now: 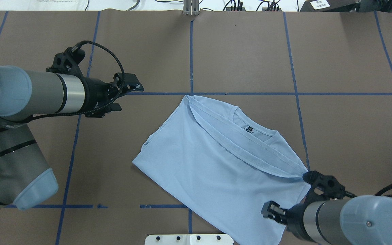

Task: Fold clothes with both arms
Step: 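Drag the shirt edge toward the robot with the right gripper while the left reaches in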

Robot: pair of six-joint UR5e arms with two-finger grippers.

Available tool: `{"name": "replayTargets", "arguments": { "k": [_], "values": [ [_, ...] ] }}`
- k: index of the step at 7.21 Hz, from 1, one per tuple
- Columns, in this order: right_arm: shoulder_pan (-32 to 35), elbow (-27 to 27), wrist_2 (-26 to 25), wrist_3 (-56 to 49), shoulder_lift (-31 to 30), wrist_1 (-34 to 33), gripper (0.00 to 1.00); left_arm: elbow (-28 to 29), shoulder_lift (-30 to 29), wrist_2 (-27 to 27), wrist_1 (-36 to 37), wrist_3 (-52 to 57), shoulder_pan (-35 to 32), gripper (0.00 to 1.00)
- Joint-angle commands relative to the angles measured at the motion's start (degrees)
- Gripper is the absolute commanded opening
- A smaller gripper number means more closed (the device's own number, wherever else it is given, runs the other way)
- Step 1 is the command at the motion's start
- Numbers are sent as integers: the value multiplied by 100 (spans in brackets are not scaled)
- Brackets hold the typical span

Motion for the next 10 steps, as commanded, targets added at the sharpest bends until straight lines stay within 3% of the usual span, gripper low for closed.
{"name": "replayTargets", "arguments": {
  "k": [1, 3, 6, 9, 10],
  "values": [
    [1222, -537, -170, -228, 730, 15, 100, -187, 26, 19, 995, -295, 564, 100],
    [1824, -1380, -187, -975, 1338, 76, 100, 75, -9, 222, 1096, -295, 1039, 96],
    [2054, -1919, -178, -1451, 1699, 68, 100, 595, -53, 336, 1052, -216, 1330, 85],
    [2160, -2509, -187, -1382, 1832, 1199, 100, 717, -53, 372, 1060, -216, 1374, 76],
    [2160, -2519, -248, -1373, 1815, 1202, 100, 884, -53, 363, 1052, -207, 1383, 75]
  ]
}}
